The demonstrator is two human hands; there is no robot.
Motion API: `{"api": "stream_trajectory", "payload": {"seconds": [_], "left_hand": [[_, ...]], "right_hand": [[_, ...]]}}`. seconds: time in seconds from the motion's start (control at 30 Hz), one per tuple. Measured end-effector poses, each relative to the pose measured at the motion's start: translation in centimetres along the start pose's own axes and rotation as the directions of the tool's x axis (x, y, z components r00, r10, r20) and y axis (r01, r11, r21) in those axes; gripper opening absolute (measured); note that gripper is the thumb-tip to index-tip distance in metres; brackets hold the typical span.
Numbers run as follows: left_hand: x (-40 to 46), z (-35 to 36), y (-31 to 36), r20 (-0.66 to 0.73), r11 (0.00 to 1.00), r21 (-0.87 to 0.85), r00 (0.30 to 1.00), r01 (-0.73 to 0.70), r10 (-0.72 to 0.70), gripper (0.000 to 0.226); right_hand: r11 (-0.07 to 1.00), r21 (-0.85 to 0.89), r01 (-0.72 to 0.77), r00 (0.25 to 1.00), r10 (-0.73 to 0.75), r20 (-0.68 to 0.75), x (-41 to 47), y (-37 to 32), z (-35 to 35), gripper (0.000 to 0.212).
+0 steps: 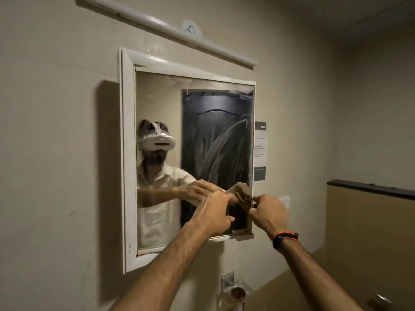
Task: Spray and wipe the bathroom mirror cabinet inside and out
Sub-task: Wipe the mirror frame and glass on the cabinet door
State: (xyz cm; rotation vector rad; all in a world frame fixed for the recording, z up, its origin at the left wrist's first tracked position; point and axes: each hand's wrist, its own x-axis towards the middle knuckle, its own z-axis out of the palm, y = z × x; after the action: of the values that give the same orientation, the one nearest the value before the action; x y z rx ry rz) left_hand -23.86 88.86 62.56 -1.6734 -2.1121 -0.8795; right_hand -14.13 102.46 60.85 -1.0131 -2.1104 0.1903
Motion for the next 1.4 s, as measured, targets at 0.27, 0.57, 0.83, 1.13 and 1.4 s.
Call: {"api": "stream_trajectory", "payload": {"seconds": [0.27,0.57,0.83,1.13,1.4], "left_hand": [[1.7,-0.8,-3.9,0.092,0.994,0.106,0.996,0.0,-0.01,0.061],[2.4,-1.1,-6.0,0.073,0.996,0.064,0.995,-0.069,0.065,0.049],[2.8,-0.7,-6.3,0.059,0.996,0.06,0.997,-0.059,0.055,0.05],[4.7,-3.4,-4.6,-0.038,0.987,0.124,0.993,-0.105,0.111,0.055],[8.9,-11.0,-1.9,-0.254,0.936,0.31,0.935,-0.165,0.249,0.04]], "right_hand": [[0.977,-0.17,0.13,0.992,-0.127,0.025,2.1,-3.2,1.8,0.042],[0.983,-0.138,0.122,0.99,-0.11,0.091,2.3,-5.1,4.0,0.073],[0.991,-0.062,0.117,0.992,-0.113,0.059,2.4,-4.5,4.0,0.068],[0.953,0.281,0.11,0.993,-0.092,-0.077,6.0,-4.6,0.6,0.038],[0.644,0.758,0.101,0.981,0.063,-0.184,11.8,-7.2,-5.1,0.041]]}}
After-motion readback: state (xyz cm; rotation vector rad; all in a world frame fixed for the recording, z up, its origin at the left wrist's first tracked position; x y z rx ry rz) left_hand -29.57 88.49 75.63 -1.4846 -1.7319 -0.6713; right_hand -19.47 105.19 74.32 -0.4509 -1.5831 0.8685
